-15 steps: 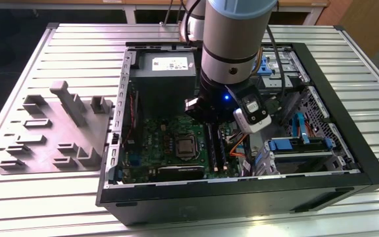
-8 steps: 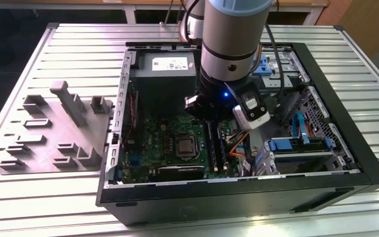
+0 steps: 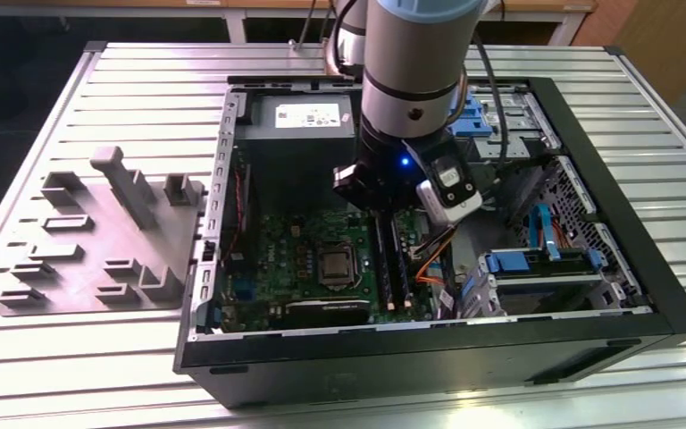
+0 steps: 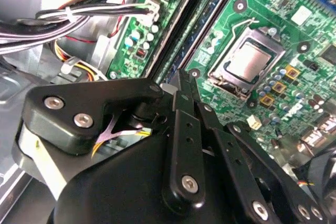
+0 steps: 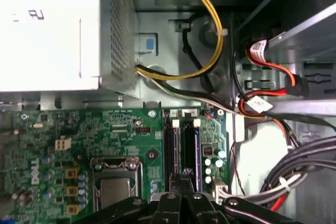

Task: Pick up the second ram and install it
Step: 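Press down the second ram until it locks into place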

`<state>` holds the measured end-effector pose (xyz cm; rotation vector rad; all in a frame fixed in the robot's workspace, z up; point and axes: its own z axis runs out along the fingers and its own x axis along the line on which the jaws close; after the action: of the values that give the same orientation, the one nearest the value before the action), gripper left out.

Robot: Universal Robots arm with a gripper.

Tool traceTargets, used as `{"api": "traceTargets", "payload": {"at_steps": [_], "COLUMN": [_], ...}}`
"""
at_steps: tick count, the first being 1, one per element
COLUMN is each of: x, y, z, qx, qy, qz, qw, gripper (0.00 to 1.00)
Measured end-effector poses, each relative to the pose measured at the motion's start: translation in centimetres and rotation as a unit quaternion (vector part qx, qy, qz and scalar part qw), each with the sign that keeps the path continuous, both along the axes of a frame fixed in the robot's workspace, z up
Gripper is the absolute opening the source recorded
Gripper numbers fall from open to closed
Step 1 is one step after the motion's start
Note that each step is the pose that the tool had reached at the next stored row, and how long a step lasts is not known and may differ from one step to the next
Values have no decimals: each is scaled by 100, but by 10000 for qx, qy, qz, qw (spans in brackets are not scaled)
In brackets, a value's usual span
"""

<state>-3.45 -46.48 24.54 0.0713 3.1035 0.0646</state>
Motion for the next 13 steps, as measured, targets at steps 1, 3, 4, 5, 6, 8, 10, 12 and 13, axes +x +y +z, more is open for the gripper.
{"api": "traceTargets", "payload": {"at_steps": [1, 3, 4, 5, 6, 8, 10, 12, 13], "x": [0, -1, -1, -1, -1, -1, -1, 0, 0], "y": [4, 25, 42, 65, 91, 133, 159, 173, 177], "z": [-18, -45, -54, -63, -71, -87, -116, -146, -151], "qx": [0, -2, -2, -2, -1, -1, 0, 0, -1], "qy": [0, 1, 1, 0, 0, 0, 0, 0, 0], "qz": [0, -1, -1, -1, -1, 0, 0, 0, 0], "qw": [10000, 10000, 10000, 10000, 10000, 10000, 10000, 10000, 10000], "gripper": [10, 10, 10, 10, 10, 10, 10, 10, 10]}}
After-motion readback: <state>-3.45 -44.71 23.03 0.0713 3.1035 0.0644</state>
